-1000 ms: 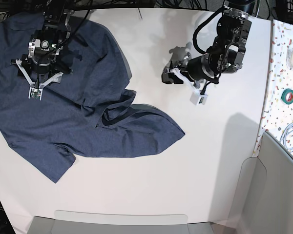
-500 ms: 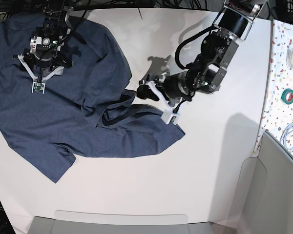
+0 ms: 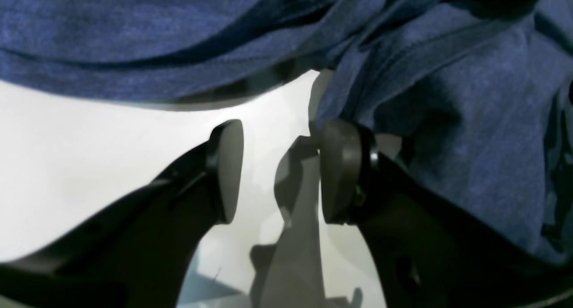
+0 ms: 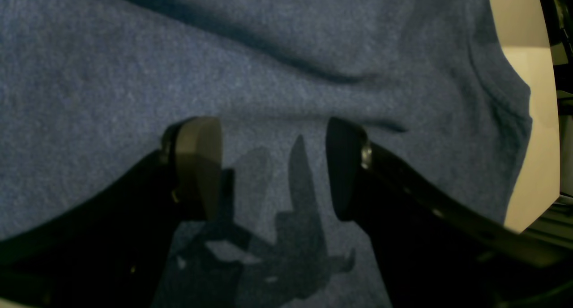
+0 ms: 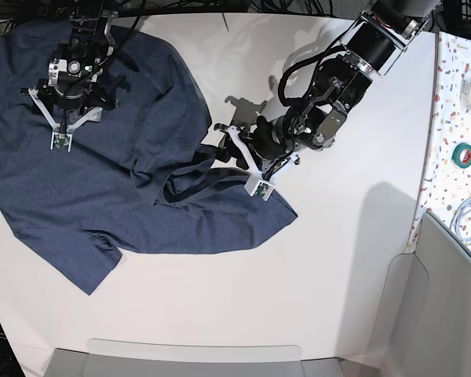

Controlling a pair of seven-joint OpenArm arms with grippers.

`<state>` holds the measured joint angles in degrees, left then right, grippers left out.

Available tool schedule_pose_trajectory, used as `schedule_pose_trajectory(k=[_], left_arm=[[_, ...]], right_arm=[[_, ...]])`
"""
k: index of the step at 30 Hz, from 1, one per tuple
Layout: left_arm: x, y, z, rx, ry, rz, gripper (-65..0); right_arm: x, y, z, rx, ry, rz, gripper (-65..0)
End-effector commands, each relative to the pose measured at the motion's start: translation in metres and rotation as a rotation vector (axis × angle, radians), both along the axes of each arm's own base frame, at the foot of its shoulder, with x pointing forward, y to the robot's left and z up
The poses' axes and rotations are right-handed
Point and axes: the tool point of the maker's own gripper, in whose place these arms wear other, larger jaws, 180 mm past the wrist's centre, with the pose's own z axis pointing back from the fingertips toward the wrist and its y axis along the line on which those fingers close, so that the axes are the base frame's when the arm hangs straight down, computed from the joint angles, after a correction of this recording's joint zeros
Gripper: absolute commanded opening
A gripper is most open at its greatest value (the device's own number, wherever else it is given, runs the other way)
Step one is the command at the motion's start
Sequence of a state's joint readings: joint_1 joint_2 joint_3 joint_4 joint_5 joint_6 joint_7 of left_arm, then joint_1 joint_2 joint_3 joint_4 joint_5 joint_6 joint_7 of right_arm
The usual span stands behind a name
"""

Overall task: Layout the t-shirt on the table in an organized manner, then fold the t-shirt properly
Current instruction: 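Lower the left gripper onto the bunched fabric and grasp it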

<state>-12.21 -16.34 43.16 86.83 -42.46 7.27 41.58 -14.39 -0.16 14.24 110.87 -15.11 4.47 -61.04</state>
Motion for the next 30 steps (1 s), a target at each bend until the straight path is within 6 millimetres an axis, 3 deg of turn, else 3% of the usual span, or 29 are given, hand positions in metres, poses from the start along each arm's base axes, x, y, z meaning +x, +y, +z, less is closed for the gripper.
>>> schedule_pose_trajectory(k=[1,8,14,18,23,30], left_arm=[[0.004,-0.001,0.005,0.006,-0.014,-0.005,-37.1],[0.003,-0.007,0.020,-0.018,-0.044,-0.024,-37.1],[-0.005,0.004,0.031,0.000,-0.065,-0.056,-37.0],[-0.014,-0.006,0.044,-0.016,-0.072,-0.095,-37.0],[-0.027,-0.020,0.044,-0.050,-0.076,-0.153,-37.0],[-0.025,-0.034,0.051,-0.083,-0.098,-0.184,-37.0]], right_arm=[[0.007,-0.004,0.011,-0.025,-0.039,0.005,-28.9],[0.007,-0.004,0.011,-0.027,-0.039,0.006,-28.9],[0.007,-0.004,0.011,-0.025,-0.039,0.005,-28.9],[0.007,-0.003,0.010,-0.022,-0.038,0.005,-28.9],[0.006,-0.002,0.009,-0.018,-0.036,0.007,-28.9],[0.005,-0.001,0.008,-0.014,-0.032,0.006,-28.9]])
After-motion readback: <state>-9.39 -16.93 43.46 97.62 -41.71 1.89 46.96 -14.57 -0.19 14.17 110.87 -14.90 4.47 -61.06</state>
